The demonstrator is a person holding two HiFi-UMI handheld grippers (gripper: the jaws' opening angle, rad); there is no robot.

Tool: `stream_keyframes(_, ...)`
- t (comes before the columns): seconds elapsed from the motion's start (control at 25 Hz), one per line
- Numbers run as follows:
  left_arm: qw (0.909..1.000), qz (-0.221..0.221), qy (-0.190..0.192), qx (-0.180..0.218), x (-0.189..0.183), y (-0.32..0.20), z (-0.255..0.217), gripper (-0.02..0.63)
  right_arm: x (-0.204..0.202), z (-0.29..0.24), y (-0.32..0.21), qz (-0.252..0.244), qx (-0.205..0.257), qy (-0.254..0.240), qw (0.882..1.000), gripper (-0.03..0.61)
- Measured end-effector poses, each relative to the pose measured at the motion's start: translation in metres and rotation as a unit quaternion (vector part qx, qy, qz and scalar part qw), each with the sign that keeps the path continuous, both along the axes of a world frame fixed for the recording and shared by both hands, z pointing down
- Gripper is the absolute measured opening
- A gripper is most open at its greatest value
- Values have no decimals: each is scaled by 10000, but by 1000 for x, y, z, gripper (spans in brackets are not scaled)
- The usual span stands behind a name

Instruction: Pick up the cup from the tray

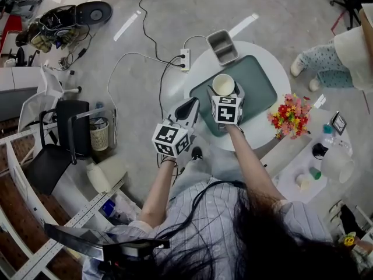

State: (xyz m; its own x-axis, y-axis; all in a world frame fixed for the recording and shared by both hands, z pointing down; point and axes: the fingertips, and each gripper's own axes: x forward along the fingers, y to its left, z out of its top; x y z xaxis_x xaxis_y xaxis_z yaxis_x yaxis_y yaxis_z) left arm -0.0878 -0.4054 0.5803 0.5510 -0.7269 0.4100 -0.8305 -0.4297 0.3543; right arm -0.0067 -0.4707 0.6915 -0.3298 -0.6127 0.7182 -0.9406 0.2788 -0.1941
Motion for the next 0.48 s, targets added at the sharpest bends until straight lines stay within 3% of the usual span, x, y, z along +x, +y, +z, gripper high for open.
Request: stream_keyframes(0.48,9999,-133,-4,-92,-17,6,5,14,3,20,-4,-63,-154,195,9997,422)
